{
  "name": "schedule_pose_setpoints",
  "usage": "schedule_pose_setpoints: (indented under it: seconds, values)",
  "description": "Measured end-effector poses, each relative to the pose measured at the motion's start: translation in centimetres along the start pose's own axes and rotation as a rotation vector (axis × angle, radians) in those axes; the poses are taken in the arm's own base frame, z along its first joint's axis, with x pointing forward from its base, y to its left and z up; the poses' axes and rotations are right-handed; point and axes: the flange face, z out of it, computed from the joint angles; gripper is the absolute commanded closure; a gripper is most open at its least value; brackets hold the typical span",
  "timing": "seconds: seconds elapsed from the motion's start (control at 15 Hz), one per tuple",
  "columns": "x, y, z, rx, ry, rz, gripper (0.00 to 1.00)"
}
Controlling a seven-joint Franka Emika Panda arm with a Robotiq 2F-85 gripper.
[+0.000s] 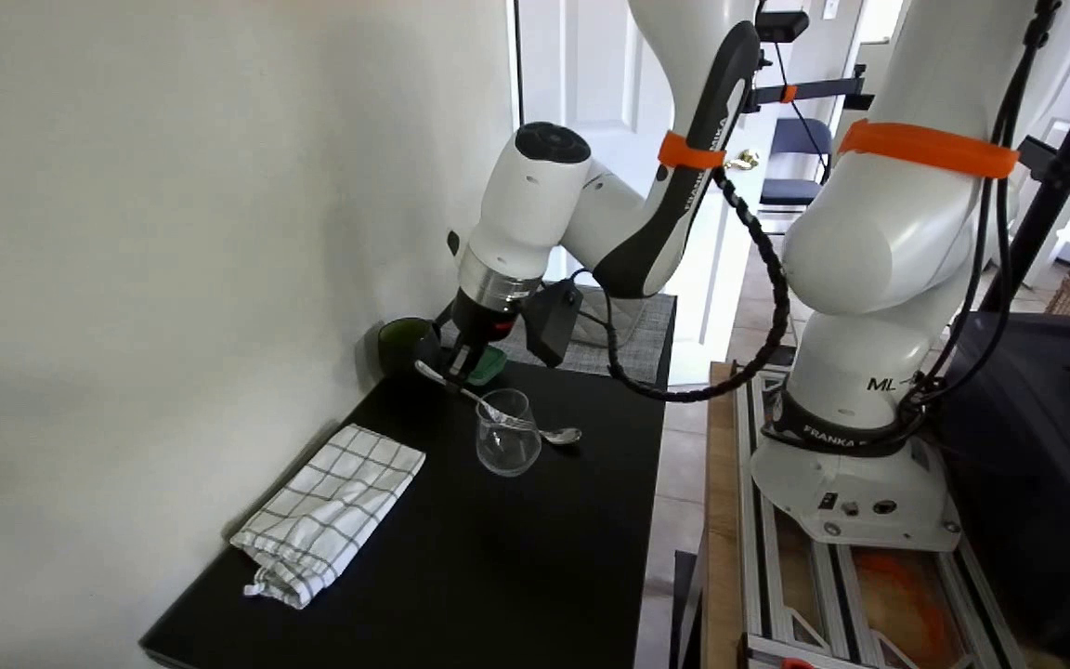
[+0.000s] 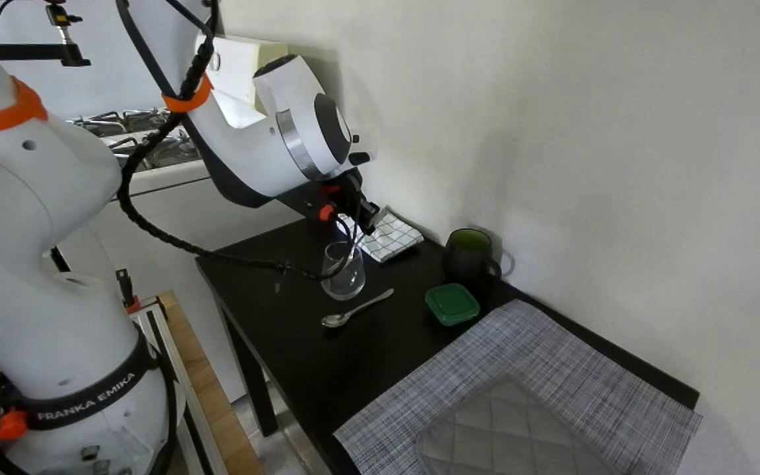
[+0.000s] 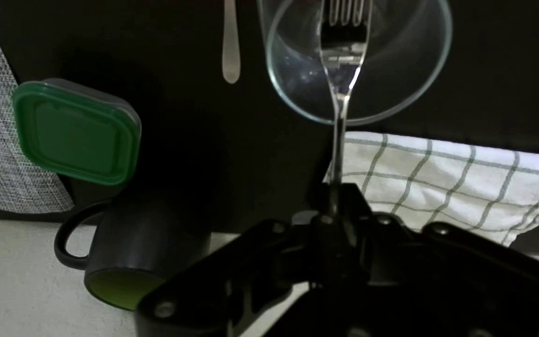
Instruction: Put the fork in the glass cup
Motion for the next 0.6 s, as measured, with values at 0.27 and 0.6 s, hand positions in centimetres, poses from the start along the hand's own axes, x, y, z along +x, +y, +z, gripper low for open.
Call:
schedule_pose_setpoints:
  seconds: [0.27, 0.6]
  values:
    - [0.0, -0.24, -0.02, 0.003, 0.001, 0.005, 0.37]
    - [0.01, -0.53, -0.06, 0.006, 0.002, 0.008, 0.1]
